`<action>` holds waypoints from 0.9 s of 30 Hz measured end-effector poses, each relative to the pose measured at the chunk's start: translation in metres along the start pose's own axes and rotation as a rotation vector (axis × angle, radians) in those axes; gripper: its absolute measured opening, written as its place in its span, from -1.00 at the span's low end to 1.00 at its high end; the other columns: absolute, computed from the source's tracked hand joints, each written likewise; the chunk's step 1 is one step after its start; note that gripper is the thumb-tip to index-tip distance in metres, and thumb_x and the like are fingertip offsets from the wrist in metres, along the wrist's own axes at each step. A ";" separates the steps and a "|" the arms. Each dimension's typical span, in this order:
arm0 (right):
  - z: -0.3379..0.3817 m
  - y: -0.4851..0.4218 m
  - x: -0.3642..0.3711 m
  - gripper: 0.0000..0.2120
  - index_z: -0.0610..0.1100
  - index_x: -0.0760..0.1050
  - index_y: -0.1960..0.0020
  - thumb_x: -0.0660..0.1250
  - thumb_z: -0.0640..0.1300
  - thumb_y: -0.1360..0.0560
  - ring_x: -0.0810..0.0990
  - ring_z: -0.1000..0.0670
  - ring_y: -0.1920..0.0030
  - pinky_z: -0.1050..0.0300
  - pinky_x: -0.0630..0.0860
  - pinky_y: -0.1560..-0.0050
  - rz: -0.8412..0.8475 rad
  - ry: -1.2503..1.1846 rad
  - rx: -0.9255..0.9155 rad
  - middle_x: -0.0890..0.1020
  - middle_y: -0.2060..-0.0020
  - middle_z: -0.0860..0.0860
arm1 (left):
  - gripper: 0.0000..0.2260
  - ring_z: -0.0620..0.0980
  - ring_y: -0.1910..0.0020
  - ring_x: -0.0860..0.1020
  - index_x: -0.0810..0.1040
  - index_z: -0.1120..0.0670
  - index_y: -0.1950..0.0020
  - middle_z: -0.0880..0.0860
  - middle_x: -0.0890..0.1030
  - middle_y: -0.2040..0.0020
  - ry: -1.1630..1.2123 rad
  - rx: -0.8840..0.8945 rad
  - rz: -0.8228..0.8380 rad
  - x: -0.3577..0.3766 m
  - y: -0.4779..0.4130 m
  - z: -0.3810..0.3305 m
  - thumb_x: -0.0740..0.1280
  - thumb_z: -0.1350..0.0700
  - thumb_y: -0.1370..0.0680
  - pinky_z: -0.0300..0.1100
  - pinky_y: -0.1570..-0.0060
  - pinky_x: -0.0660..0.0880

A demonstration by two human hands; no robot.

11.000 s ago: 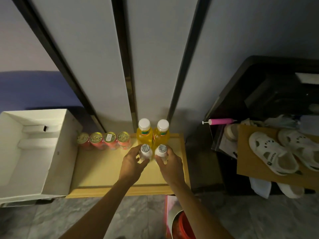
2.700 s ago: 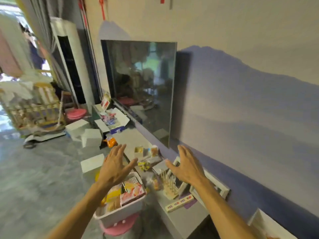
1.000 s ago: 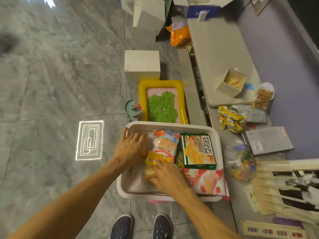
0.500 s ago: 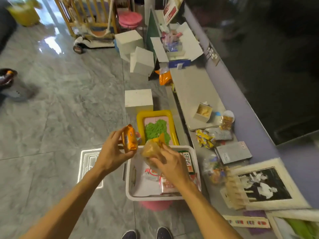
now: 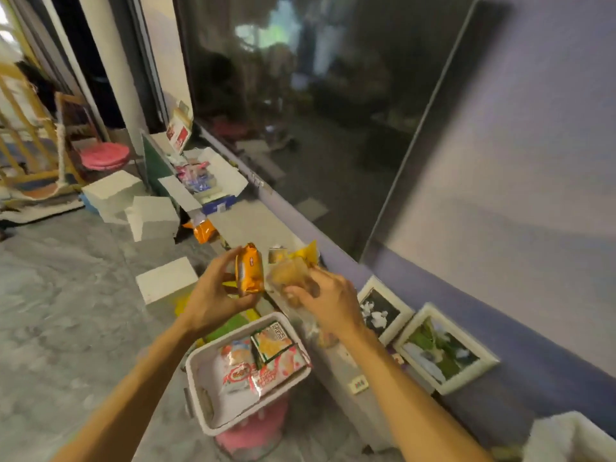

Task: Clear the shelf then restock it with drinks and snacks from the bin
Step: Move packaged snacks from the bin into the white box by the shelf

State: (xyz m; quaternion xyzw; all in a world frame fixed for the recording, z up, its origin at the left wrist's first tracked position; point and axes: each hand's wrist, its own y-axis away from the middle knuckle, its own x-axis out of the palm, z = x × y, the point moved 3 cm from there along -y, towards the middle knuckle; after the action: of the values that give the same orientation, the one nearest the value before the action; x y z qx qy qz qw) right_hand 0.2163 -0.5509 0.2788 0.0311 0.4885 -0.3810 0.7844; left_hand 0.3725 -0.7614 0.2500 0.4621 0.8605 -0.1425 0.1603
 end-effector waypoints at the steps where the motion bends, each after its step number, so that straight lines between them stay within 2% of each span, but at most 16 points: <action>1: -0.003 0.010 -0.019 -0.49 -0.02 0.70 -0.17 0.41 0.37 -0.50 0.69 -0.09 0.07 0.06 0.58 0.15 -0.046 0.038 0.024 0.76 -0.03 0.04 | -0.08 0.04 -0.19 0.65 0.28 -0.25 -0.59 -0.05 0.48 -0.42 0.004 0.032 0.035 0.012 -0.004 -0.016 0.70 0.00 -0.36 -0.02 -0.02 0.70; 6: -0.030 0.076 -0.109 -0.40 -0.06 0.70 -0.17 0.33 0.44 -0.49 0.71 -0.18 0.10 0.00 0.59 0.20 -0.207 0.198 0.175 0.76 -0.03 -0.03 | -0.13 0.01 -0.19 0.63 0.32 -0.15 -0.57 -0.09 0.47 -0.40 0.038 0.195 0.220 0.085 -0.014 -0.097 0.69 -0.02 -0.36 -0.05 0.00 0.71; 11: -0.060 0.159 -0.200 -0.42 -0.01 0.62 -0.37 0.36 0.37 -0.55 0.70 -0.17 -0.07 0.00 0.62 0.05 -0.292 0.261 0.363 0.73 -0.19 -0.05 | -0.14 0.02 -0.17 0.66 0.34 -0.18 -0.54 -0.05 0.55 -0.33 0.028 0.323 0.427 0.178 0.002 -0.164 0.68 -0.10 -0.33 -0.04 -0.06 0.70; 14: -0.084 0.216 -0.243 -0.44 0.03 0.61 -0.38 0.36 0.37 -0.56 0.71 -0.14 -0.04 0.08 0.55 0.13 -0.363 0.329 0.463 0.75 -0.11 -0.04 | -0.17 -0.02 -0.15 0.65 0.36 -0.15 -0.51 -0.04 0.53 -0.33 0.052 0.379 0.526 0.242 0.023 -0.199 0.70 0.04 -0.35 -0.15 0.03 0.69; 16: -0.102 0.256 -0.268 -0.45 0.03 0.61 -0.38 0.35 0.37 -0.57 0.71 -0.10 -0.04 0.14 0.46 0.14 -0.386 0.358 0.534 0.75 -0.10 -0.02 | -0.19 0.00 -0.15 0.65 0.37 -0.14 -0.50 -0.06 0.54 -0.32 0.057 0.413 0.597 0.288 0.041 -0.220 0.70 0.07 -0.36 -0.14 0.05 0.70; 18: -0.125 0.298 -0.290 -0.47 0.03 0.60 -0.36 0.33 0.37 -0.58 0.70 -0.09 -0.04 0.15 0.46 0.11 -0.390 0.370 0.601 0.75 -0.10 0.00 | -0.17 0.02 -0.16 0.64 0.35 -0.15 -0.51 -0.10 0.55 -0.32 0.046 0.431 0.660 0.339 0.060 -0.236 0.70 0.02 -0.35 -0.14 0.03 0.70; 20: -0.150 0.342 -0.311 -0.49 0.03 0.62 -0.28 0.32 0.39 -0.57 0.70 -0.11 0.00 0.08 0.52 0.11 -0.400 0.395 0.653 0.75 -0.03 0.00 | -0.17 0.00 -0.16 0.64 0.33 -0.15 -0.52 -0.12 0.55 -0.30 0.033 0.441 0.722 0.391 0.082 -0.251 0.70 0.03 -0.37 -0.27 0.07 0.67; 22: -0.179 0.385 -0.332 -0.51 0.02 0.62 -0.21 0.35 0.40 -0.55 0.70 -0.15 0.03 0.04 0.50 0.13 -0.412 0.406 0.712 0.75 0.02 0.00 | -0.17 -0.02 -0.16 0.64 0.33 -0.15 -0.52 -0.12 0.55 -0.29 0.026 0.434 0.766 0.442 0.104 -0.262 0.69 0.02 -0.37 -0.35 0.11 0.64; 24: -0.208 0.425 -0.353 -0.52 0.02 0.62 -0.15 0.38 0.39 -0.52 0.69 -0.16 0.04 0.05 0.44 0.17 -0.430 0.390 0.788 0.74 0.06 -0.01 | -0.16 -0.02 -0.15 0.64 0.32 -0.16 -0.53 -0.13 0.55 -0.30 0.010 0.425 0.801 0.489 0.125 -0.271 0.69 -0.03 -0.36 -0.35 0.13 0.63; 27: -0.256 0.477 -0.379 -0.54 0.02 0.60 -0.07 0.41 0.39 -0.47 0.68 -0.17 0.10 0.00 0.53 0.17 -0.426 0.339 0.884 0.72 0.14 -0.02 | -0.14 -0.09 -0.14 0.65 0.34 -0.13 -0.53 -0.11 0.54 -0.32 -0.013 0.377 0.836 0.553 0.152 -0.275 0.71 -0.01 -0.34 -0.28 0.08 0.65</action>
State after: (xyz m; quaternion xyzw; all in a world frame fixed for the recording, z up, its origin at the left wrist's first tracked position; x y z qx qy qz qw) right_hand 0.2378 0.1091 0.2910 0.3209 0.3966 -0.6917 0.5111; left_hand 0.1727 -0.1579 0.2599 0.7900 0.5580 -0.2226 0.1225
